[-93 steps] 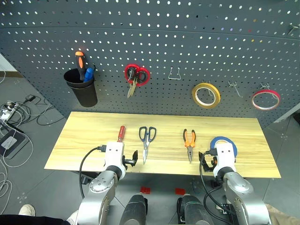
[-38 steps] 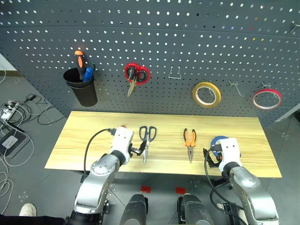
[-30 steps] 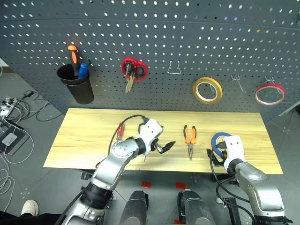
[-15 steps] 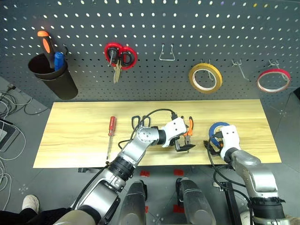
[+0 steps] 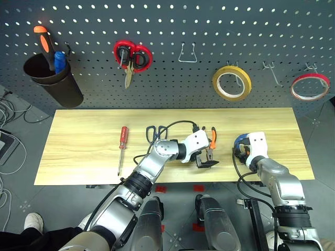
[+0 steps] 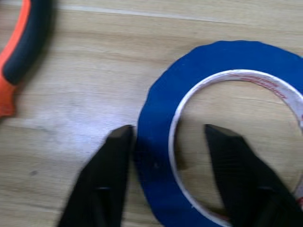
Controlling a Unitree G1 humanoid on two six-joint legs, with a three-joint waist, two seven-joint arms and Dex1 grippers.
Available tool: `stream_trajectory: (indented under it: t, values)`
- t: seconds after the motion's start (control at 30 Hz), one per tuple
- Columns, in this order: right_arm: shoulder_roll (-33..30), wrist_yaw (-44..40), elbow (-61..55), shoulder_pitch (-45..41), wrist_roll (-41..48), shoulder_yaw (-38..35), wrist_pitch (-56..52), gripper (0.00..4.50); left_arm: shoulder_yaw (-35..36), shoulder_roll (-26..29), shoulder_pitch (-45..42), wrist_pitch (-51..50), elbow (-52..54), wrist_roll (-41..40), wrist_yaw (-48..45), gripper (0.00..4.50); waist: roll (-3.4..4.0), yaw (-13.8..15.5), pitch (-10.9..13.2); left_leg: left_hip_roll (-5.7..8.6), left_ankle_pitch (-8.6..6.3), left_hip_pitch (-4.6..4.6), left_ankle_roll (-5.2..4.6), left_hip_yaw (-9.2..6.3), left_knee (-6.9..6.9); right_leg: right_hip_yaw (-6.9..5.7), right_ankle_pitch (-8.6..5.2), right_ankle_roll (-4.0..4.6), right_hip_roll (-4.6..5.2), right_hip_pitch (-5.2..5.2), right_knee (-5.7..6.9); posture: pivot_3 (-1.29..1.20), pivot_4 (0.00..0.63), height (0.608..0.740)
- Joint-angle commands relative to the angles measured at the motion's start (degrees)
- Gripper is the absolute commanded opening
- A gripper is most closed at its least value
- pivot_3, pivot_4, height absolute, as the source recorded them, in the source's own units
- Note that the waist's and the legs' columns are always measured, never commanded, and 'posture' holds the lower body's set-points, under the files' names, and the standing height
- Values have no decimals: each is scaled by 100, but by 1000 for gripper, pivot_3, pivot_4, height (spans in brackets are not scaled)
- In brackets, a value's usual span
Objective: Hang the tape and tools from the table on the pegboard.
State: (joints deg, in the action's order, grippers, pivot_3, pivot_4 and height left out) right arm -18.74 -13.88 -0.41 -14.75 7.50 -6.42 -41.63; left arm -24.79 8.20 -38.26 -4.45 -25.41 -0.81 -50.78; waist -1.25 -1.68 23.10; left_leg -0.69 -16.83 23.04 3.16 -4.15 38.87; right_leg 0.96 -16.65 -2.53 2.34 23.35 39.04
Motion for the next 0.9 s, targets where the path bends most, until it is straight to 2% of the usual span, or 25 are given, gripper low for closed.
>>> stream_trajectory:
  t: [0.03, 0.07, 0.1, 0.33, 0.5, 0.67, 0.9]
  values:
    - [-35, 3, 225, 116, -68, 56, -31, 1213, 17, -70, 10, 116, 99, 13, -89, 4500, 0, 2, 0, 0, 0, 0, 0, 0, 0, 0, 0, 0, 0, 0, 0, 39, 467, 740]
    - [-30, 26, 228, 109, -58, 33, -37, 853, 19, -70, 16, 136, 97, 20, -98, 4500, 0, 2, 0, 0, 0, 0, 0, 0, 0, -1, 0, 0, 0, 0, 0, 37, 462, 740]
    - [-20, 56, 221, 103, -51, 10, -50, 712, 19, -69, 21, 164, 93, 26, -111, 4500, 0, 2, 0, -1, 0, 0, 0, 0, 0, -1, 0, 0, 0, 0, 0, 37, 462, 740]
    - [33, 258, -258, 405, -160, 89, -50, 709, 79, -76, 144, 280, 338, -15, -160, 4500, 3, 4, -5, -1, 1, 0, 2, -11, -1, -2, 0, 0, 3, 0, -1, 20, 393, 740]
    - [93, 453, -1031, 792, -306, 152, 96, 709, 320, 79, 515, 106, 1229, -151, 26, 4500, 21, 8, -46, -1, 17, 10, 30, -15, -4, -4, 0, -1, 11, 12, -4, -1, 306, 740]
    - [60, 781, -2007, 1236, -757, 329, 522, 709, 466, 374, 801, -465, 2260, -339, -5, 4500, 71, -1, -251, 4, 35, 90, 57, -12, 1, -6, 4, -6, 29, 93, 6, -25, 238, 740]
    - [-158, 1364, -2820, 1414, -1948, 751, 1930, 709, 736, 519, 618, -1128, 2963, -532, 154, 4500, 67, -3, -672, 19, 35, 89, 58, 6, -3, -15, 4, -7, 26, 83, -5, -37, 173, 740]
